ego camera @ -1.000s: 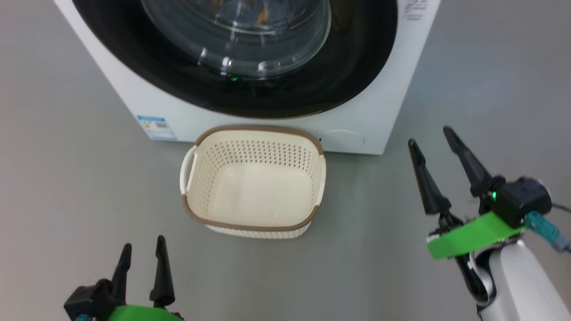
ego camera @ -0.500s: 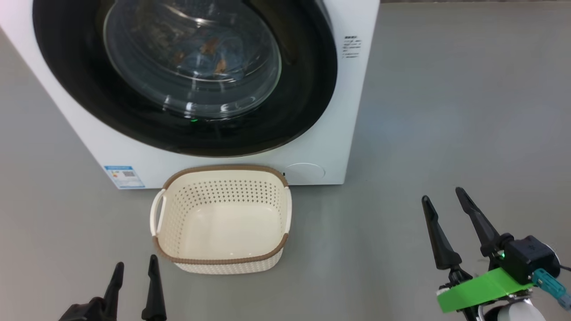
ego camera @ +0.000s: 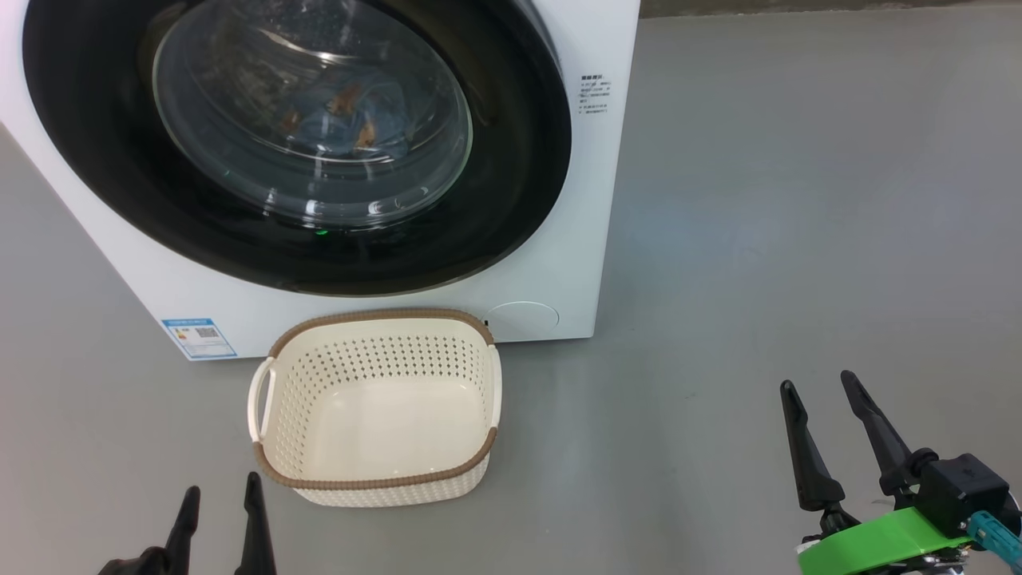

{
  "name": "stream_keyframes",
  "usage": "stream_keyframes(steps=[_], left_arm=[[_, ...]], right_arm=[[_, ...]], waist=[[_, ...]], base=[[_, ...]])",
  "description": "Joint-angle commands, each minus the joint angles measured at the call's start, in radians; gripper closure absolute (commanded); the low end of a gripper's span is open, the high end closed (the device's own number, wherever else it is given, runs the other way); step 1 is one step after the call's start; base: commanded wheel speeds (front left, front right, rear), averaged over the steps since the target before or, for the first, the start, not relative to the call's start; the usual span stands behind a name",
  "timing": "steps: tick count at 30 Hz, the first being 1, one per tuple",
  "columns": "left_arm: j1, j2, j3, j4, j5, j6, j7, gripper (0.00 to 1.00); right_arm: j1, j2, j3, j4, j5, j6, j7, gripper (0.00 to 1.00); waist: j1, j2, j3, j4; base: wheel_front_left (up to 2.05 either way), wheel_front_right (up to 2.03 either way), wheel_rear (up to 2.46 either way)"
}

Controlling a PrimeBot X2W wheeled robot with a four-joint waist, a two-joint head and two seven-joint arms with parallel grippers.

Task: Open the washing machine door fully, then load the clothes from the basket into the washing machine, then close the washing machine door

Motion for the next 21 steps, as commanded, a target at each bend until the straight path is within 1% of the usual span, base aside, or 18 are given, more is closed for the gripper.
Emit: stream_keyframes(steps=[1, 21], left_arm=[[-0.007, 0.012, 0.035, -0.019, 0.013, -0.004, -0.006, 0.00], [-0.008, 0.012, 0.060, -0.037, 0.021, -0.036, -0.006, 0.00]], right_arm=[[-0.006, -0.002, 0.017, -0.020, -0.008, -0.006, 0.003, 0.00], [0.005, 0.021, 0.006, 0.002, -0.004, -0.006, 0.003, 0.00]], waist=[[0.0001, 0.0000, -0.002, -0.002], [0.0001, 0.0000, -0.005, -0.025]], base=[[0.00, 0.00, 0.00], [0.00, 0.00, 0.00]])
